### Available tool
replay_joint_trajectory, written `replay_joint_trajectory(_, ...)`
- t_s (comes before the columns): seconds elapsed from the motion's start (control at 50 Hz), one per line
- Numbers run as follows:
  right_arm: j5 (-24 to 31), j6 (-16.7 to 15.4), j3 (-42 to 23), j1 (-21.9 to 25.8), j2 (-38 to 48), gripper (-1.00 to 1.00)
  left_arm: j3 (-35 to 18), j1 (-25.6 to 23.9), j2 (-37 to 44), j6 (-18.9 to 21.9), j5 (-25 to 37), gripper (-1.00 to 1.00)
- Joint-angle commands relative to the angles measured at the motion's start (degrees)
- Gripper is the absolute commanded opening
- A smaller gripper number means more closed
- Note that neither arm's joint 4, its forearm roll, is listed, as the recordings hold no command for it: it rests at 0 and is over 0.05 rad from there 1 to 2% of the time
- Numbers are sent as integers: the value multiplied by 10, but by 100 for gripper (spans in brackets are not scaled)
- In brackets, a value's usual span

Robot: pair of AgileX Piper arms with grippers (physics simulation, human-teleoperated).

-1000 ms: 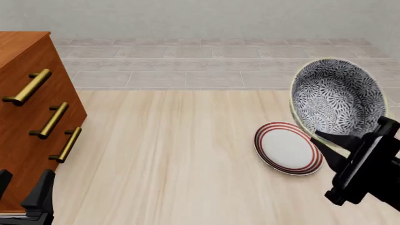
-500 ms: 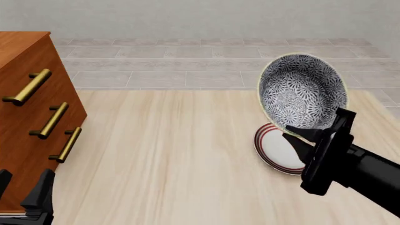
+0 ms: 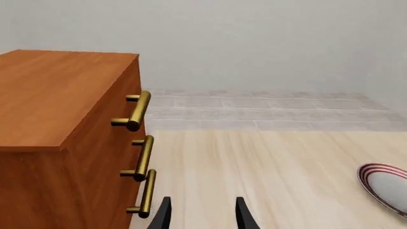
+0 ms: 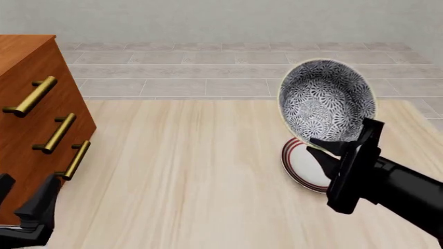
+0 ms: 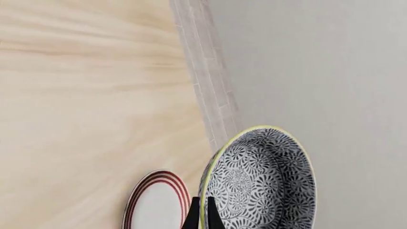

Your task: Put the bowl on top of the cabinet.

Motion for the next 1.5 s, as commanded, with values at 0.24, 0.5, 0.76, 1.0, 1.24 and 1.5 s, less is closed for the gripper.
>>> replay_joint_trajectory(0.24,-16,4,0,11,17,-100,-232,-117,120,-54,166,100)
replay_joint_trajectory(0.5,-21,-6,-1,23,32,-100,-305,-180,243,-111,209,100)
replay_joint_trajectory(0.76,-37,-16,4,32,48,-100,-415,-229,307,-119,273,100)
replay_joint_trajectory(1.0,-62,-20,14,36,58,-100,-452,-285,334,-121,297,100)
replay_joint_trajectory(1.24,-77,-16,14,48,76,-100,-524,-321,391,-129,326,100)
replay_joint_trajectory(1.5,-92,-15,22,63,90,-100,-612,-353,449,-154,351,100)
